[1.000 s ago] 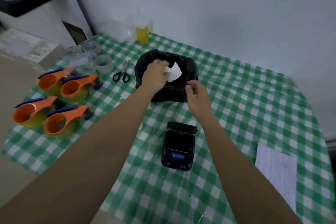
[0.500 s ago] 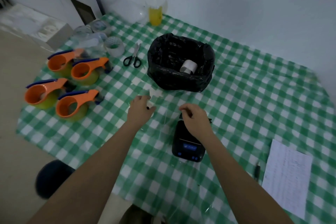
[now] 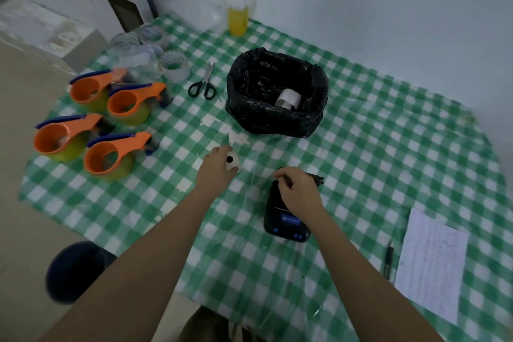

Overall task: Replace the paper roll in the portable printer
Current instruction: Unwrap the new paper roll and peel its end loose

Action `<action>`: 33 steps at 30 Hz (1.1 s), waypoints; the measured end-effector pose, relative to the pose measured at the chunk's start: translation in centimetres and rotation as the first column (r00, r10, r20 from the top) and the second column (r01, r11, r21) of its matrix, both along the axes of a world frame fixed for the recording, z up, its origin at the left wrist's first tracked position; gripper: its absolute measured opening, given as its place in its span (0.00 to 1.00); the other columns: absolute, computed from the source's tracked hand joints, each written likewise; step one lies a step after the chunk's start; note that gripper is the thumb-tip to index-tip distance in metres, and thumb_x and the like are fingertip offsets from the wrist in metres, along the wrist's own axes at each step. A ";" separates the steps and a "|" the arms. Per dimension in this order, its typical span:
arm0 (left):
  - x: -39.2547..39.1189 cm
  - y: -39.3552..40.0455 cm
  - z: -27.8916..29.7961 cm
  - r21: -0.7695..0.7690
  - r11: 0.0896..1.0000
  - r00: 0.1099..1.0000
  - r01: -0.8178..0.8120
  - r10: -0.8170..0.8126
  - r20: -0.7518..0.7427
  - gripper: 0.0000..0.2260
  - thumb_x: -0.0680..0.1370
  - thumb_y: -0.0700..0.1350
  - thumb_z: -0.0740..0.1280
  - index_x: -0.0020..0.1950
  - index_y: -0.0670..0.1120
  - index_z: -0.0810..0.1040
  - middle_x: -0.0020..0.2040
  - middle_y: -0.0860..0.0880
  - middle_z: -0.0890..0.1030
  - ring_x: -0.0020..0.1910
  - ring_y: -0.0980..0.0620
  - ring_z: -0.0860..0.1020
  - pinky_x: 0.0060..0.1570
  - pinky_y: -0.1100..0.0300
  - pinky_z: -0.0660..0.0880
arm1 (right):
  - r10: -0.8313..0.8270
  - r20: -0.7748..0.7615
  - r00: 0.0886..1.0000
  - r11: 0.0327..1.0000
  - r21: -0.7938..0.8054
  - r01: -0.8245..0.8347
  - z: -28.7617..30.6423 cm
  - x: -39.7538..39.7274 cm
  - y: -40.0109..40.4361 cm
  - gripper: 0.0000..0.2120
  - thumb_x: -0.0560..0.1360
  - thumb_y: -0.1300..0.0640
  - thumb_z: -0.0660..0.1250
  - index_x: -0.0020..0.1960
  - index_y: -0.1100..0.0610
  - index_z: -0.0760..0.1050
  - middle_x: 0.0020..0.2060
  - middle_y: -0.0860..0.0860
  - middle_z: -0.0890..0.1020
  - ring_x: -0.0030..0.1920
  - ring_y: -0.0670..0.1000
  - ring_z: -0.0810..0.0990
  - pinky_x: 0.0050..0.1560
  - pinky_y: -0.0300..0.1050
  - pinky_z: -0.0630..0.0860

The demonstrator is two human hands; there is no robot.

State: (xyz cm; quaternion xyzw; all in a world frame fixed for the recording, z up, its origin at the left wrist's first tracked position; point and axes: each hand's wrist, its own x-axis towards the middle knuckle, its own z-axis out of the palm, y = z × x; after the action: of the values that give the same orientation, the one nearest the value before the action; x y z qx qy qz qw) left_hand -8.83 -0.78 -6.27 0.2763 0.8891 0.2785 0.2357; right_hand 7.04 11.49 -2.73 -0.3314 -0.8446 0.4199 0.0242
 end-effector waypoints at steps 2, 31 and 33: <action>0.5 0.0 1.2 0.128 0.992 0.997 0.001 -0.010 0.076 0.22 0.74 0.44 0.70 0.66 0.45 0.68 0.64 0.42 0.73 0.60 0.43 0.73 0.56 0.49 0.75 | -0.030 -0.027 0.999 0.999 -0.023 0.030 0.4 -0.1 -0.1 0.09 0.78 0.61 0.60 0.52 0.57 0.78 0.50 0.52 0.79 0.44 0.47 0.75 0.47 0.35 0.72; 6.9 0.5 12.5 0.514 0.858 0.790 -0.004 -0.312 0.527 0.12 0.74 0.40 0.69 0.55 0.52 0.75 0.55 0.54 0.77 0.49 0.56 0.80 0.44 0.66 0.81 | -0.247 -0.400 0.883 0.929 -0.358 0.098 7.8 4.8 -1.0 0.11 0.76 0.60 0.65 0.58 0.54 0.76 0.53 0.53 0.81 0.48 0.41 0.80 0.45 0.34 0.76; 6.9 0.3 12.8 0.513 0.858 0.767 -0.018 -0.317 0.558 0.13 0.75 0.41 0.68 0.59 0.50 0.74 0.57 0.53 0.77 0.52 0.55 0.80 0.47 0.64 0.82 | -0.244 -0.428 0.870 0.932 -0.351 0.089 8.2 4.8 -1.2 0.10 0.76 0.63 0.65 0.56 0.57 0.77 0.52 0.55 0.81 0.45 0.37 0.80 0.42 0.31 0.77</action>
State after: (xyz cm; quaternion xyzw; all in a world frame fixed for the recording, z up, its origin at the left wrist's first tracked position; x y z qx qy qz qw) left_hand -1.96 -0.49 6.49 0.2908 0.6334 0.5492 0.4610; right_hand 11.87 10.33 5.47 -0.2933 -0.7024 0.6143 0.2080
